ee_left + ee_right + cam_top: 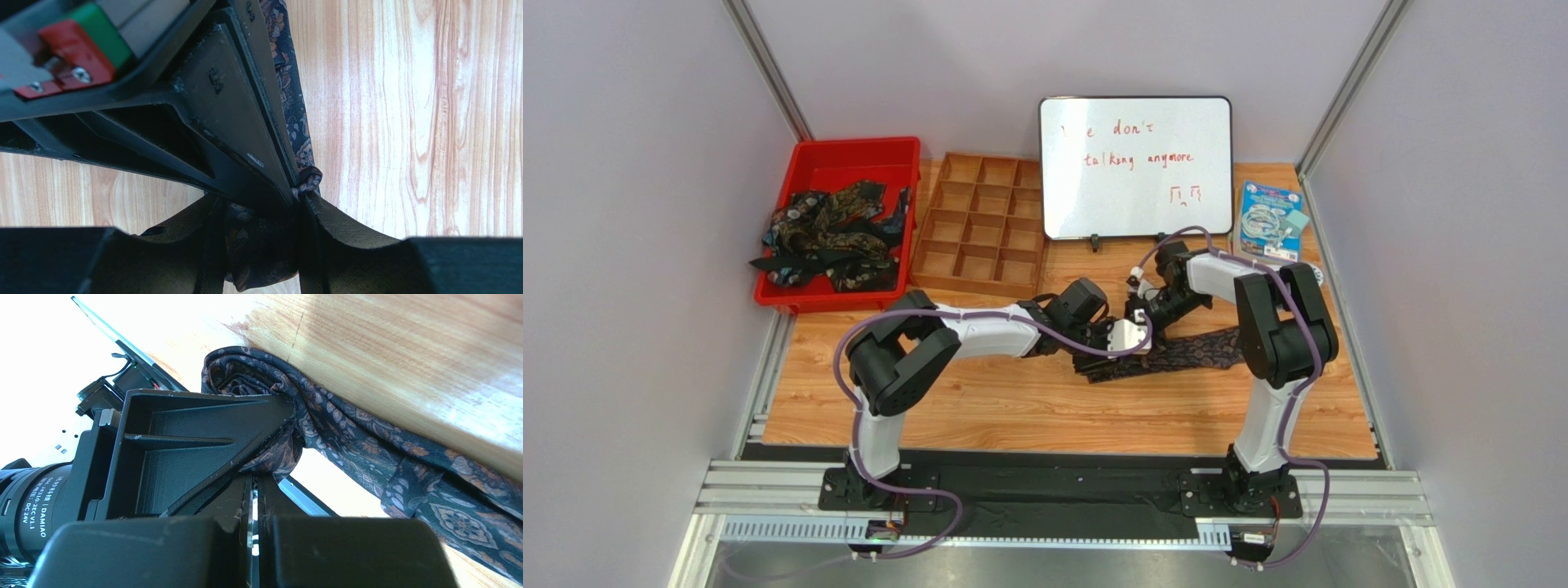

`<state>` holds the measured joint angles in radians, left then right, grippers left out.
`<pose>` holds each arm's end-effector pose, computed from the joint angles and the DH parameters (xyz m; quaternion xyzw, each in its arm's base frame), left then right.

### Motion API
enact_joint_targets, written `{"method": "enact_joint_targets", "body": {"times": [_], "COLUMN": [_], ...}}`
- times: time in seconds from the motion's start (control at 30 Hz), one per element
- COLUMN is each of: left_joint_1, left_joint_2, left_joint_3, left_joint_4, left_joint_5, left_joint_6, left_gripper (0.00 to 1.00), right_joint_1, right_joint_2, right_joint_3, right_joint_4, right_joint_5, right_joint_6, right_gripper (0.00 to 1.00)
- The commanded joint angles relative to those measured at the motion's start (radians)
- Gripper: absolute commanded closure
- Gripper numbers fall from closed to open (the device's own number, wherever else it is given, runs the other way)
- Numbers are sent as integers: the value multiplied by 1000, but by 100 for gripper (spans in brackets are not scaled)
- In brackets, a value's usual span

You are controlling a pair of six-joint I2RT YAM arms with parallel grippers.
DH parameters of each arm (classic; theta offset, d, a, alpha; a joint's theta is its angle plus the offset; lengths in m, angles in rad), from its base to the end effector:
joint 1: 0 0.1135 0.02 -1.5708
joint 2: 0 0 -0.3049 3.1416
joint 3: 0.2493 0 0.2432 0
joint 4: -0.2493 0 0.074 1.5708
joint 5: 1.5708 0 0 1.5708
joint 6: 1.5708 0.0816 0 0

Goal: Roll the ties
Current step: Roll the tie at the center of the board.

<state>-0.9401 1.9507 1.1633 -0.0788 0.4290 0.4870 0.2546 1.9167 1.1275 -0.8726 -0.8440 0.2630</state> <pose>0.2308 -0.3737 0.1591 0.6558 0.6453 -0.2704 0.2837 0.2946 0.1397 0.1476 -0.0225 -0.9112 -0.3849 0.1448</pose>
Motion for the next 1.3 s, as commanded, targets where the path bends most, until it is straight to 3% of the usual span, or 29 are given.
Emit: {"method": "enact_joint_targets", "body": {"times": [0.0, 0.47, 0.73, 0.87, 0.97, 1.27], "left_joint_1": [-8, -8, -6, -6, -6, -8], "left_joint_2": [34, -45, -96, -105, -105, -53], "left_joint_3": [-71, -65, -31, -45, -37, -16], "left_joint_4": [-180, -225, -383, -385, -377, -342], "left_joint_5": [-16, 43, 76, 65, 68, 30], "left_joint_6": [16, 100, 243, 234, 206, 141], "left_gripper": [66, 62, 64, 53, 50, 71], "right_joint_1": [-3, -55, -64, -66, -67, -64], "right_joint_2": [33, 97, 36, 39, 65, -71], "right_joint_3": [15, 14, -14, -51, -64, -90], "right_joint_4": [53, 52, 27, 55, 70, 133], "right_joint_5": [111, 256, 184, 209, 207, -35], "right_joint_6": [-28, -62, -57, -47, -38, 19], "right_gripper": [100, 100, 100, 100, 100, 98]}}
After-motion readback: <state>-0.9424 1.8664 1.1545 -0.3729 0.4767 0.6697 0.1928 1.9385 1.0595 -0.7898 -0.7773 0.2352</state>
